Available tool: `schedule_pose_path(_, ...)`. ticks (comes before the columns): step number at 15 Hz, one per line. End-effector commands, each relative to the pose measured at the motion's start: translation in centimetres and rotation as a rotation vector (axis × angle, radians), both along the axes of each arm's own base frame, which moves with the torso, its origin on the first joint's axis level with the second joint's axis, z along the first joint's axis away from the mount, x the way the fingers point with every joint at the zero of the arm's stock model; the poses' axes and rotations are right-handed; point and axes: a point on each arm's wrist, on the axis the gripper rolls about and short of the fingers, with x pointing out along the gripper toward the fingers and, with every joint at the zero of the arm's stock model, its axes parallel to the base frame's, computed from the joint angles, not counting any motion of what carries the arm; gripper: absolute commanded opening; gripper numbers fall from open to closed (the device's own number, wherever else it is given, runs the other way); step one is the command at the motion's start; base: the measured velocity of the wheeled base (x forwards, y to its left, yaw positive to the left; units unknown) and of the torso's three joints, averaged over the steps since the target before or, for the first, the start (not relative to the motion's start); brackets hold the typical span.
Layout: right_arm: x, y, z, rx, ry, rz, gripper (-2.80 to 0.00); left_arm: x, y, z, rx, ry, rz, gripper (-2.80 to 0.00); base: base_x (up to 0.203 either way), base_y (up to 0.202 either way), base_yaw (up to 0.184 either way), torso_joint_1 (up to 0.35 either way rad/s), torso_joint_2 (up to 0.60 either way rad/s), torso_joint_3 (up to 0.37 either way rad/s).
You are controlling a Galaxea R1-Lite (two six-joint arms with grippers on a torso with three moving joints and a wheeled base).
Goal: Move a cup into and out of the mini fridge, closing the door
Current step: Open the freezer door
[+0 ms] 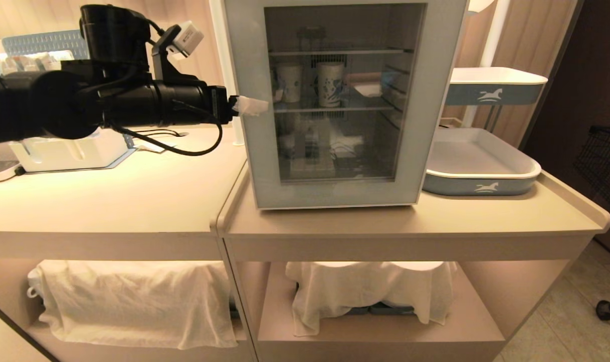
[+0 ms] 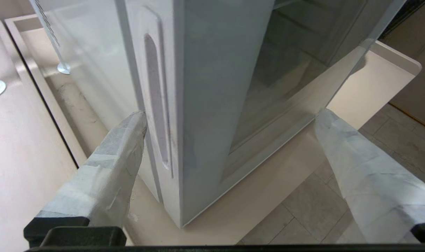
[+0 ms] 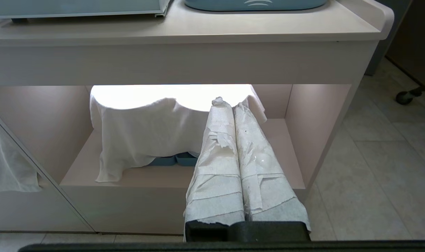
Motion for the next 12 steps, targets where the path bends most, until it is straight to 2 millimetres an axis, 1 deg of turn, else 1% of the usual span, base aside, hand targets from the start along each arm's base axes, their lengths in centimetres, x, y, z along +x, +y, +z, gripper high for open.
schedule_pose_path(1, 0.01, 0.00, 0.02, 0.000, 0.000, 0.001, -2.80, 0.08, 0.06, -0.02, -0.001, -0.002, 0.001, 0.00, 0.000, 0.000, 0.000, 0.000, 0.00, 0.000)
schedule_pose_path(8, 0.01, 0.00, -0.01, 0.000, 0.001, 0.001, -2.80, 0.39, -0.10, 0.01, -0.011, 0.004, -0.005, 0.00, 0.000, 0.000, 0.000, 0.000, 0.00, 0.000)
schedule_pose_path(12, 0.01, 0.00, 0.01, 0.000, 0.001, 0.001, -2.80, 0.52, -0.54, 0.26, -0.020, -0.003, -0.019, 0.00, 0.000, 0.000, 0.000, 0.000, 0.00, 0.000)
